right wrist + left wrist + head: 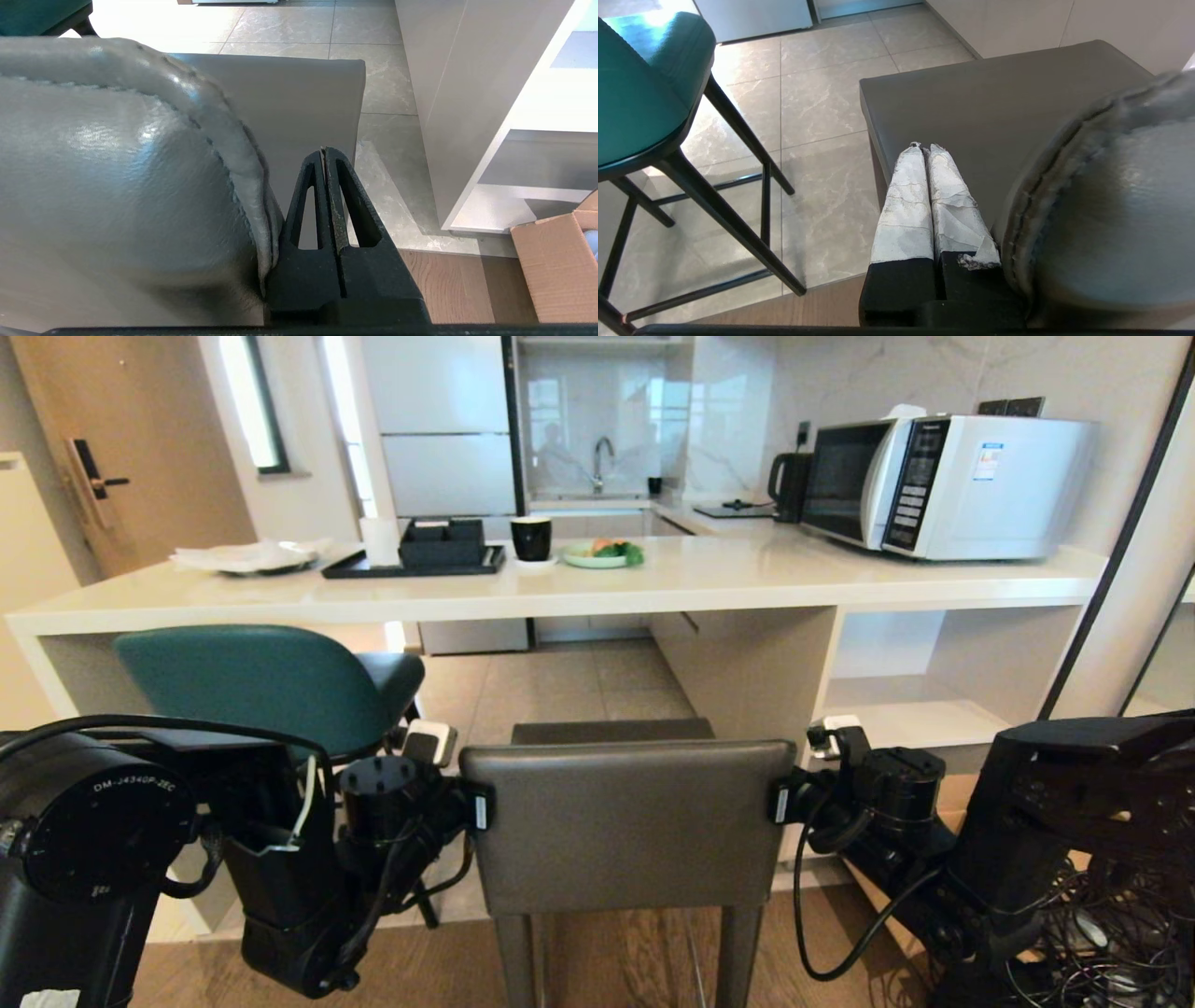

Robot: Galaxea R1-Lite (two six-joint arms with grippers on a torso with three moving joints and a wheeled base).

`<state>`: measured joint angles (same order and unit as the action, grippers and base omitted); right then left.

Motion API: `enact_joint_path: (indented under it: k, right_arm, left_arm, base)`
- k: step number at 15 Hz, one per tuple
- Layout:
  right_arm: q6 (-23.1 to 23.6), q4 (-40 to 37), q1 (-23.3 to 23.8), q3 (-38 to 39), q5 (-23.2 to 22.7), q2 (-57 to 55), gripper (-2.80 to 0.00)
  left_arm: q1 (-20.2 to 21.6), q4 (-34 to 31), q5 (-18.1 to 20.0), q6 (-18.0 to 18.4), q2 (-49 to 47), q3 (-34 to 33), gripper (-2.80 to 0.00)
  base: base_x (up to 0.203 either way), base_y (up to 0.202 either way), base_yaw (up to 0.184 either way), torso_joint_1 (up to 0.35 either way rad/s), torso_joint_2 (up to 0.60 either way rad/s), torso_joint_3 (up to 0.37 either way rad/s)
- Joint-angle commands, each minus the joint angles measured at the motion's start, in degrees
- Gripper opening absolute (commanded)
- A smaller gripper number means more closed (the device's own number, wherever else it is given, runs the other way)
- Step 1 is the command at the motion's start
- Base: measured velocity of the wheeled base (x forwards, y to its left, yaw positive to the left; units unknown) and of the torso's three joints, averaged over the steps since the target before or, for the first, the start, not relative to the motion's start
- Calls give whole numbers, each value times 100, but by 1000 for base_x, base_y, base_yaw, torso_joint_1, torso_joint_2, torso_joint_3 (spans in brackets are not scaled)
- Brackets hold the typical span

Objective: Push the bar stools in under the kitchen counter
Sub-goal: Push the gray chair back under the dining table

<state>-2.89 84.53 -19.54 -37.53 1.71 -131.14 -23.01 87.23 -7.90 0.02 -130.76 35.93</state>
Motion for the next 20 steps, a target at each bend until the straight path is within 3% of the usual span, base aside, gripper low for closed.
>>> enact_joint_path:
  k: [1, 20]
  right_arm:
    - [-10, 55, -6, 9, -4, -17, -280]
    - [-1, 55, -67, -8, -7, -8, -280]
  left_arm:
    - [-18, 44, 8, 6, -2, -33, -280]
    - [19, 44, 17, -2, -29, -60, -280]
  base:
    - [0, 0, 0, 0, 0, 0]
    - [181, 0, 1, 1, 1, 3]
